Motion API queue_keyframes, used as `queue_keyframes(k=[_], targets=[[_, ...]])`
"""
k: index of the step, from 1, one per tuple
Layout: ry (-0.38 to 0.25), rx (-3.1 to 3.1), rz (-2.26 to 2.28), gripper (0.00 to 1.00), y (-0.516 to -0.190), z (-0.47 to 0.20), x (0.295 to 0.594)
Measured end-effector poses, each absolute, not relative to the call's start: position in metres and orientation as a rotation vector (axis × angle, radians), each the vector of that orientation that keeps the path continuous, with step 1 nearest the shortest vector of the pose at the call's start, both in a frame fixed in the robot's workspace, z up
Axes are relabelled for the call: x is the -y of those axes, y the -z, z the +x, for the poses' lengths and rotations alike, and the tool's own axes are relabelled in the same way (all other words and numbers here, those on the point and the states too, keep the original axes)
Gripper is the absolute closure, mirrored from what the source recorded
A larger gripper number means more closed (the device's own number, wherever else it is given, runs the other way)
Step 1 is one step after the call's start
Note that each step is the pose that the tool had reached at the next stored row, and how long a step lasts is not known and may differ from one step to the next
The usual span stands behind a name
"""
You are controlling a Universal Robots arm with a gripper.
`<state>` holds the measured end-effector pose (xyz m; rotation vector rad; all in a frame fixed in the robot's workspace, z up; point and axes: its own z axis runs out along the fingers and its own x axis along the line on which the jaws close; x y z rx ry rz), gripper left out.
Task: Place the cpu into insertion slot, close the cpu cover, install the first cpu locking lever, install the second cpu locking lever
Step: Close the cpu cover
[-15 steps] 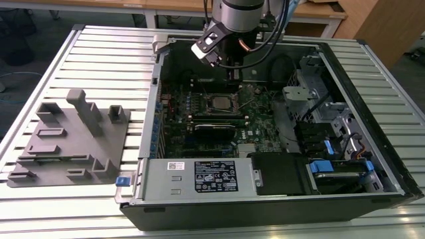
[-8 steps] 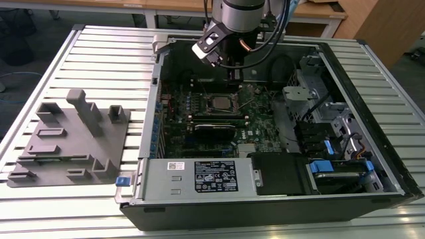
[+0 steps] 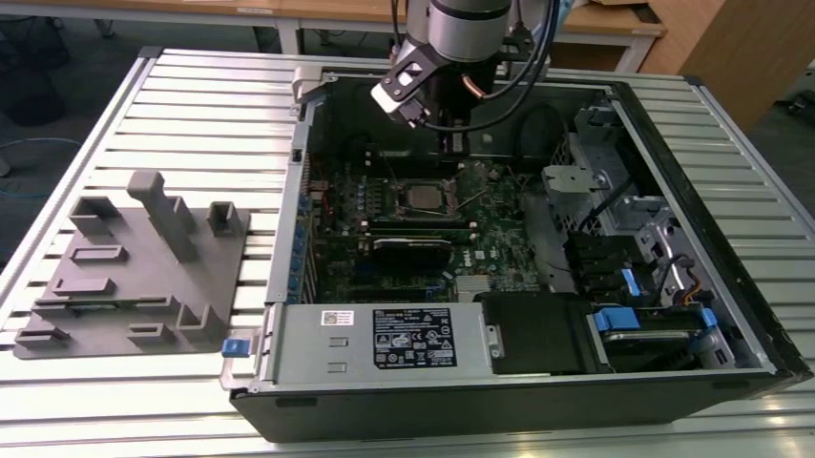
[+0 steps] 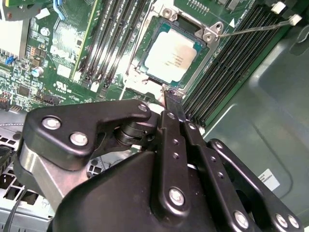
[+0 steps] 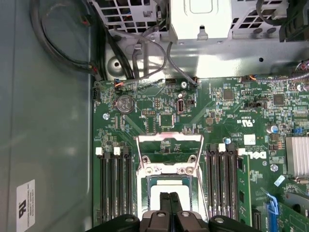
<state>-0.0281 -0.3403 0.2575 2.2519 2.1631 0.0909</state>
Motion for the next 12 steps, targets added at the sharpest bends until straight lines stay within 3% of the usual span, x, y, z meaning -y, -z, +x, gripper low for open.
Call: queue_keyframes(k=[12], targets=[[-0.091,-2.163,2.252,0.89,-0.2575,-0.0173,0.3403]])
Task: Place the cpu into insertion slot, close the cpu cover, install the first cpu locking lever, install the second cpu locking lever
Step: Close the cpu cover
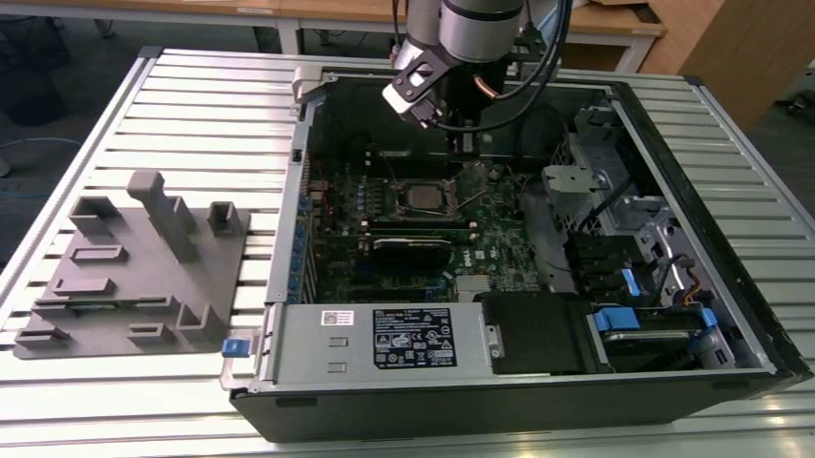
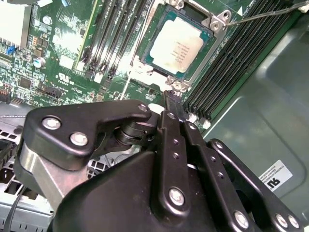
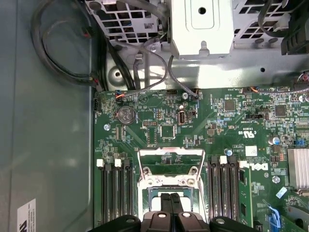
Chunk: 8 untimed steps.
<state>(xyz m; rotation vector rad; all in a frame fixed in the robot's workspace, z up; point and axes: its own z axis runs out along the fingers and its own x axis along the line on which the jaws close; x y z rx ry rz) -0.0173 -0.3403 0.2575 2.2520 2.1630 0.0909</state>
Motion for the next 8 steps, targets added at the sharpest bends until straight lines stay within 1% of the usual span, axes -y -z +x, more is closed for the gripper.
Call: queue_keyframes(k=[8], targets=[[-0.091,-2.163,2.252,0.89,-0.2587,-0.0166,0.3403]])
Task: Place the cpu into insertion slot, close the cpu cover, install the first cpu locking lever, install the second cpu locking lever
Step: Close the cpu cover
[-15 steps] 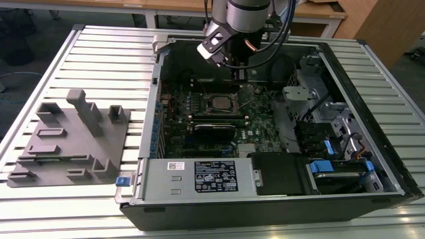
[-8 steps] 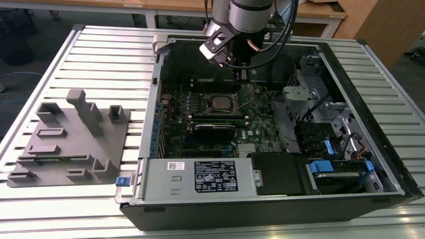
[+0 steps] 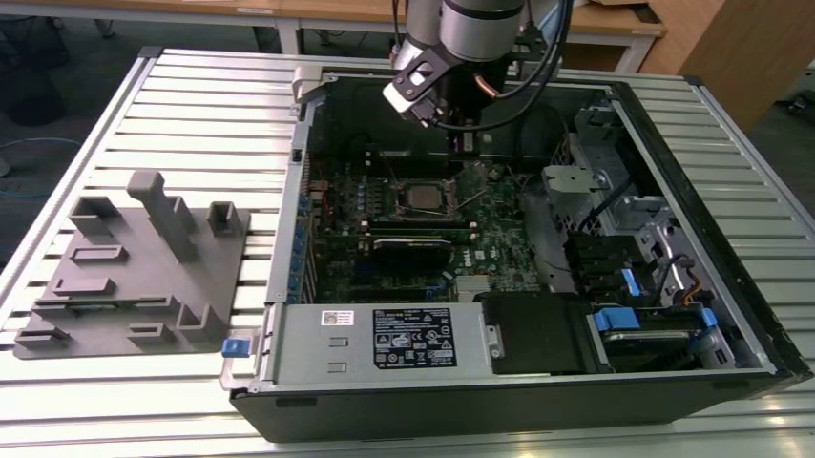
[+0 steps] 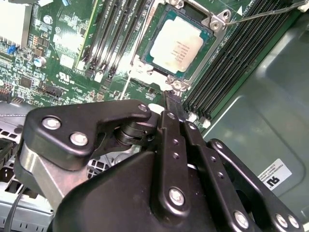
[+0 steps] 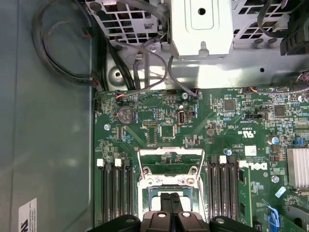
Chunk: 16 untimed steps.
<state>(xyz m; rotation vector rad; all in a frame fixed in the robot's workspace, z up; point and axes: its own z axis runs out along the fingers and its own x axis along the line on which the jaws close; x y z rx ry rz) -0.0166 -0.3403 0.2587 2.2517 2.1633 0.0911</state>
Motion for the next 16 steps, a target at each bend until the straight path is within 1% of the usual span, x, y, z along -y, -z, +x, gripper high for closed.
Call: queue_keyframes(k=[16], targets=[[-0.094,-2.164,2.253,0.89,-0.2607,-0.0101,0.3403]])
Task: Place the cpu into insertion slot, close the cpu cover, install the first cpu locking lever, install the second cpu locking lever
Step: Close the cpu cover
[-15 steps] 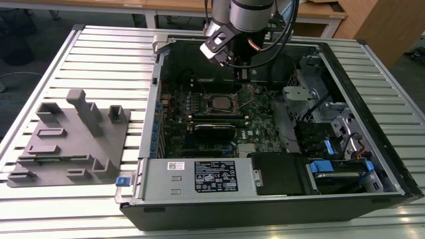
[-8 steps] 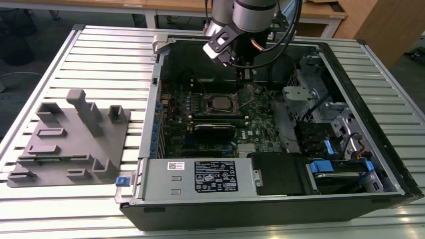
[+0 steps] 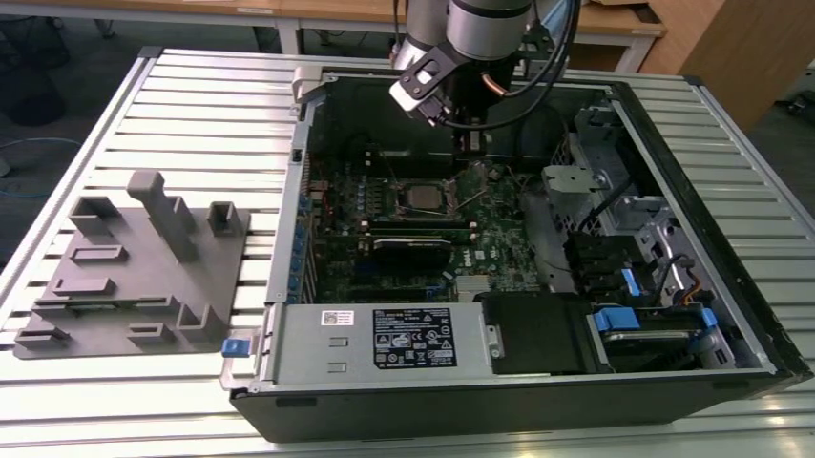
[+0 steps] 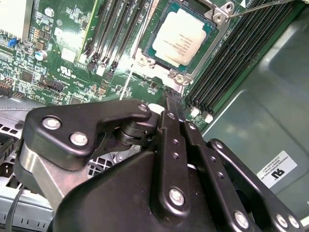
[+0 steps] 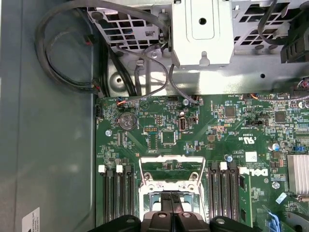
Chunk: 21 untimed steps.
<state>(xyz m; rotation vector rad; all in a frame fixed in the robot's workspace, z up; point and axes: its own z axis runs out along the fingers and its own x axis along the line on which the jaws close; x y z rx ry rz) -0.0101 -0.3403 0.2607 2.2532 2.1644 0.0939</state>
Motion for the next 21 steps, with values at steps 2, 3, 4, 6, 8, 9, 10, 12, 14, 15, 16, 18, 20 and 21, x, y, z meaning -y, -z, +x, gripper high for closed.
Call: queue_keyframes(k=[2,3,4,6,8,9,10,12,14,15,16,18,20,21], targets=[[-0.094,-2.164,2.253,0.89,-0.261,-0.009,0.340],[-0.094,-2.164,2.254,0.89,-0.261,-0.008,0.340],[-0.094,-2.165,2.254,0.89,-0.261,-0.006,0.340],[-0.095,-2.165,2.254,0.89,-0.261,-0.004,0.340],[-0.095,-2.165,2.254,0.89,-0.261,-0.001,0.340],[-0.095,-2.165,2.254,0.89,-0.261,-0.001,0.340],[-0.095,-2.165,2.254,0.89,-0.261,-0.001,0.340],[-0.095,-2.165,2.254,0.89,-0.261,-0.001,0.340],[-0.095,-2.165,2.254,0.89,-0.261,0.000,0.340],[-0.095,-2.165,2.254,0.89,-0.261,0.000,0.340],[-0.096,-2.165,2.254,0.89,-0.261,0.000,0.340],[-0.096,-2.165,2.254,0.89,-0.261,0.000,0.340],[-0.095,-2.165,2.254,0.89,-0.261,0.000,0.340],[-0.096,-2.165,2.254,0.89,-0.261,0.001,0.340]])
